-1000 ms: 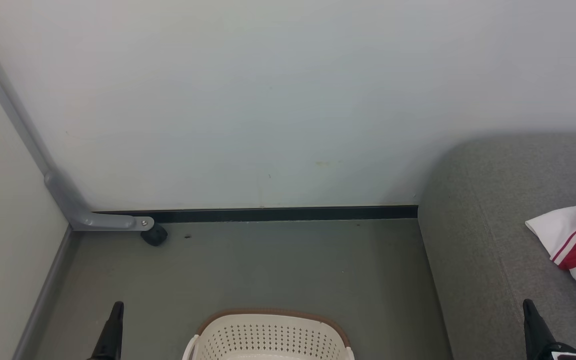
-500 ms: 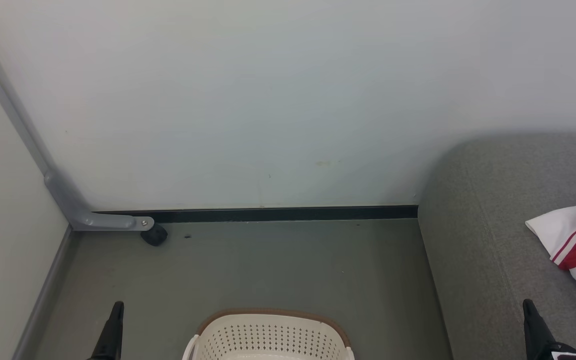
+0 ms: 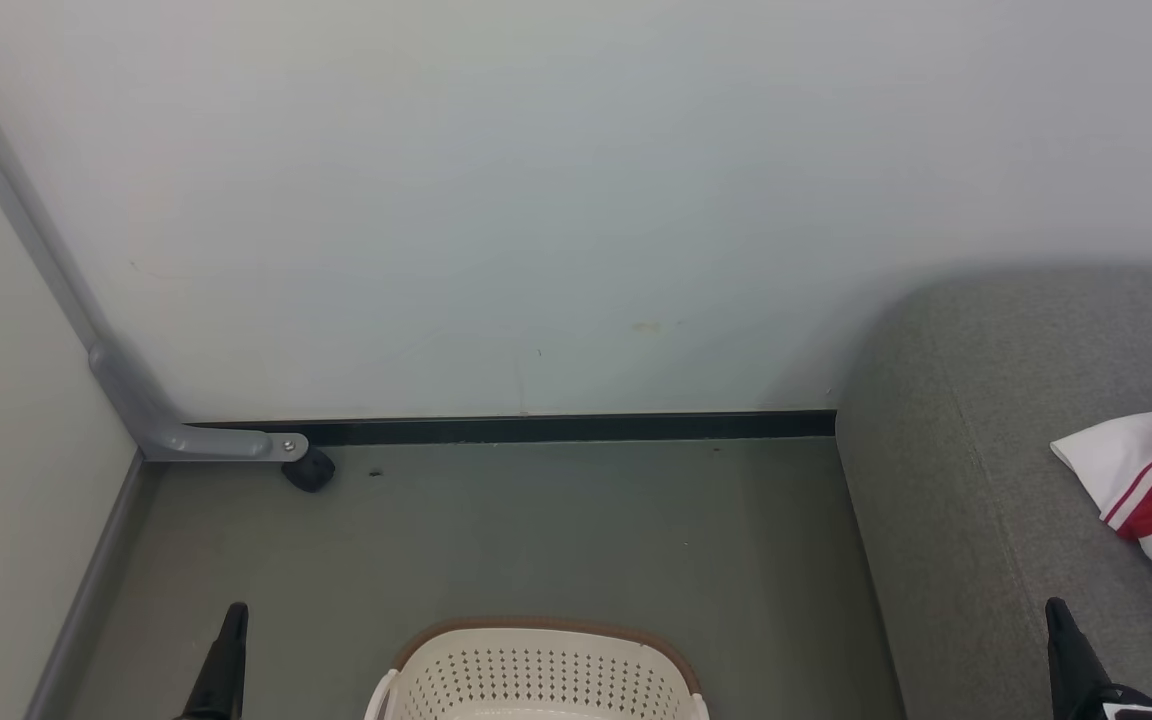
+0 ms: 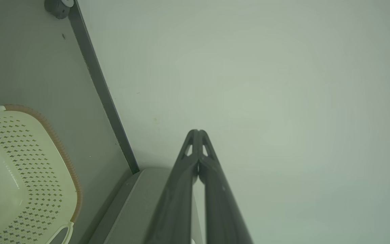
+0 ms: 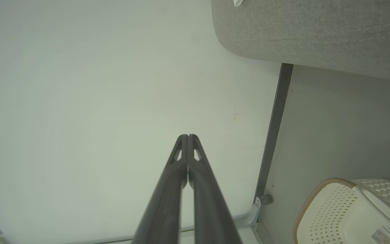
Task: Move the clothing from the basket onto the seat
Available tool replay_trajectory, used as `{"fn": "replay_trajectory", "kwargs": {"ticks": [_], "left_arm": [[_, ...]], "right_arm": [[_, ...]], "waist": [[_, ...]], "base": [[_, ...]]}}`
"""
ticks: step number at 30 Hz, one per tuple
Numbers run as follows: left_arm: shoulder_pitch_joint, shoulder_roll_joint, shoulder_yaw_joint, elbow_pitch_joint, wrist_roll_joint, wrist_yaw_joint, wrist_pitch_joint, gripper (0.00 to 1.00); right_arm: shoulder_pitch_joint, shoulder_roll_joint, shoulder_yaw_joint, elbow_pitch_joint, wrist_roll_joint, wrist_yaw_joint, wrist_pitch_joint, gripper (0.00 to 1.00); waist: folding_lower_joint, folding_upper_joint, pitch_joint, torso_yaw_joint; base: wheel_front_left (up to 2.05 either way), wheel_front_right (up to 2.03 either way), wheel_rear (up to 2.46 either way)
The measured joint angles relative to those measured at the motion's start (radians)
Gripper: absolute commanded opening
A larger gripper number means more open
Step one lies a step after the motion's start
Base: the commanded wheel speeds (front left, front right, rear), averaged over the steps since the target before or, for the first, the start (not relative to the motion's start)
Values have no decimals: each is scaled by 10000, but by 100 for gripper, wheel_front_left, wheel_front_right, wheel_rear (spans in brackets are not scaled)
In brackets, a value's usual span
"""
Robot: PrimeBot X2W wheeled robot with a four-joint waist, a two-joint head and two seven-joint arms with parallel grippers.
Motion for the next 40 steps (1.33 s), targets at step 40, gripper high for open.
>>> {"fn": "replay_trajectory", "kwargs": {"ticks": [40], "left_arm": [[0, -4, -2, -13, -17, 0, 0, 0]], "right_arm": [[0, 2, 0, -12, 0, 0, 0, 0]], "waist": [[0, 0, 1, 0]], "base": [[0, 0, 0]]}}
